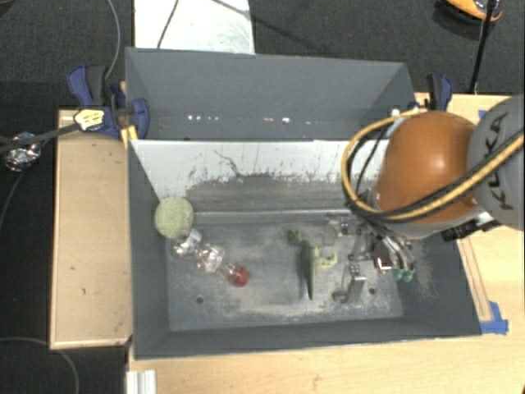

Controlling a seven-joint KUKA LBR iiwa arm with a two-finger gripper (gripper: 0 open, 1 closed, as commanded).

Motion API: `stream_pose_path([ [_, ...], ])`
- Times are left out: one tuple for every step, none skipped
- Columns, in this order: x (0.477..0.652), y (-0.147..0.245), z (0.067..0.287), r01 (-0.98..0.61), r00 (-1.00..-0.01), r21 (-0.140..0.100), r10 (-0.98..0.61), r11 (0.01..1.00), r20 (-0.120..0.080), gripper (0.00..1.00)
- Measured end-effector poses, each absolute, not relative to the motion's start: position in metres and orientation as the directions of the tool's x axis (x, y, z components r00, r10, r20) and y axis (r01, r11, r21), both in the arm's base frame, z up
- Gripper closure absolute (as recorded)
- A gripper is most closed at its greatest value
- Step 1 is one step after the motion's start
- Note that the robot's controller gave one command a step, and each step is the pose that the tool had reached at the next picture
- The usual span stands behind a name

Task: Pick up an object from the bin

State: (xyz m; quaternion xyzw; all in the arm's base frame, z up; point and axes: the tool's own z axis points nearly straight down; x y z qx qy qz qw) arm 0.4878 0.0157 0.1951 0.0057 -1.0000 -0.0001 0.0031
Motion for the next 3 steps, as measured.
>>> stream_pose_path([
  [0.489,0.016,0.199,-0.011,-1.0,0.0,-0.011,1.0,-0.002,0.0],
  [0.501,0.017,0.167,0.023,-1.0,0.001,0.023,1.0,-0.011,0.0],
  [0.506,0.015,0.111,0.022,-1.0,0.001,0.022,1.0,-0.007,0.0],
])
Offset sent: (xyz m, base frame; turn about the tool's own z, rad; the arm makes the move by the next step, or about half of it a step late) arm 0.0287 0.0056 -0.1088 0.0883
